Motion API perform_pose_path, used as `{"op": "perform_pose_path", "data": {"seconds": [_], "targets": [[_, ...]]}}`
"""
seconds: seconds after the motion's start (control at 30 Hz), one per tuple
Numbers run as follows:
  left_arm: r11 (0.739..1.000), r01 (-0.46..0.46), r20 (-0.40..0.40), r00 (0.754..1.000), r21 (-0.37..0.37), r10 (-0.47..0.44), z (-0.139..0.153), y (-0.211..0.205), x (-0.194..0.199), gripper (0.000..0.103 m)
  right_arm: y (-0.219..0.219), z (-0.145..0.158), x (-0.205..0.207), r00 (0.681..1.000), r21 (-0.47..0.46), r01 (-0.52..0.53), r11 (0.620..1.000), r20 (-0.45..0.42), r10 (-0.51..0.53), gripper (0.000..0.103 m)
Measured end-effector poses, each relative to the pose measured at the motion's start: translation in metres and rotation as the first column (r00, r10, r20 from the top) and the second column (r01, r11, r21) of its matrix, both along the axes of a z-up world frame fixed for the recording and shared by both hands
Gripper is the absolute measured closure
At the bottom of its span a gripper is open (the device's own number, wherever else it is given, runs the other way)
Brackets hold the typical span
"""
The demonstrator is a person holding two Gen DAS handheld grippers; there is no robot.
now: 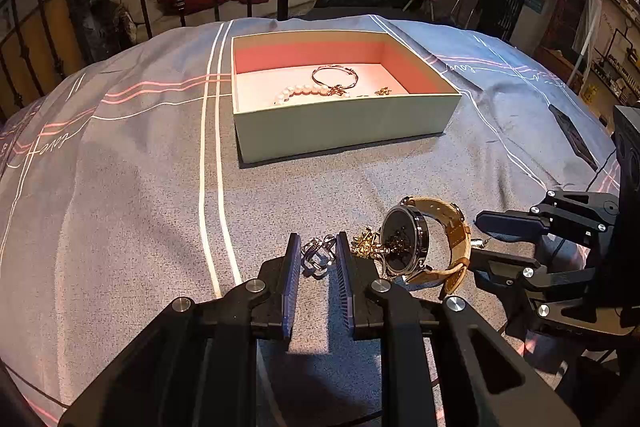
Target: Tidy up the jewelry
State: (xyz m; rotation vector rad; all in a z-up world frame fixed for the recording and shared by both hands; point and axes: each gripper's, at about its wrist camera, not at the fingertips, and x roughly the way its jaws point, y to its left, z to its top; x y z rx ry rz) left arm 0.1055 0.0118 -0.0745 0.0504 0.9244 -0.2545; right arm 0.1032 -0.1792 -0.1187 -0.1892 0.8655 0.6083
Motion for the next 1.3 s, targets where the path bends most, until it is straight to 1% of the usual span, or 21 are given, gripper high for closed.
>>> {"op": "perform_pose_path", "data": {"seconds": [0.07,0.13,0.2,0.3,0.47,0.63,0.77,0.9,1.07,1.2,1.3], "targets": [[1.0,-0.006,-0.005,1.0,-0.009,0.006,0.0,0.001,0.0,0.086,0.004,0.0,0.0,1.0,-0.018,-0.021,1.0,0.003,0.021,0.081],[1.0,-0.011,-0.009,1.0,-0.02,0.01,0.001,0.001,0.0,0.086,0.008,0.0,-0.003,0.999,-0.041,-0.039,0.998,0.014,0.04,0.086],[0.999,-0.011,-0.009,1.0,-0.033,0.011,0.003,0.001,0.0,0.086,0.009,0.0,-0.007,0.999,-0.049,-0.041,0.998,0.02,0.042,0.086],[0.999,-0.01,-0.011,1.0,-0.049,0.01,0.006,0.0,-0.001,0.086,0.005,-0.001,-0.01,0.999,-0.033,-0.035,0.999,0.019,0.036,0.089],[0.997,-0.012,-0.012,1.0,-0.073,0.011,0.009,-0.001,-0.001,0.086,0.003,0.002,-0.013,0.999,-0.025,-0.02,0.999,0.027,0.021,0.089],[0.994,-0.026,-0.018,1.0,-0.108,0.024,0.014,0.003,0.003,0.086,-0.002,0.013,-0.009,0.999,0.021,-0.001,1.0,0.038,0.0,0.089],[0.994,-0.032,0.0,0.999,-0.108,0.032,0.022,0.003,0.009,0.086,-0.003,0.026,-0.003,0.998,0.034,0.001,0.999,0.067,-0.003,0.089],[0.991,-0.034,0.027,0.999,-0.129,0.038,0.037,0.0,0.028,0.086,0.001,0.046,0.013,0.994,0.054,0.003,0.999,0.11,-0.009,0.089],[0.991,-0.046,0.067,0.996,-0.123,0.054,0.061,-0.006,0.061,0.086,0.005,0.074,0.044,0.986,0.094,0.021,0.995,0.16,-0.036,0.089],[0.993,-0.055,0.102,0.993,-0.102,0.066,0.079,-0.014,0.086,0.086,0.008,0.093,0.076,0.984,0.116,0.042,0.992,0.166,-0.061,0.089],[0.992,-0.074,0.106,0.991,-0.099,0.084,0.086,-0.017,0.104,0.086,0.009,0.101,0.103,0.984,0.133,0.068,0.989,0.155,-0.089,0.089]]}}
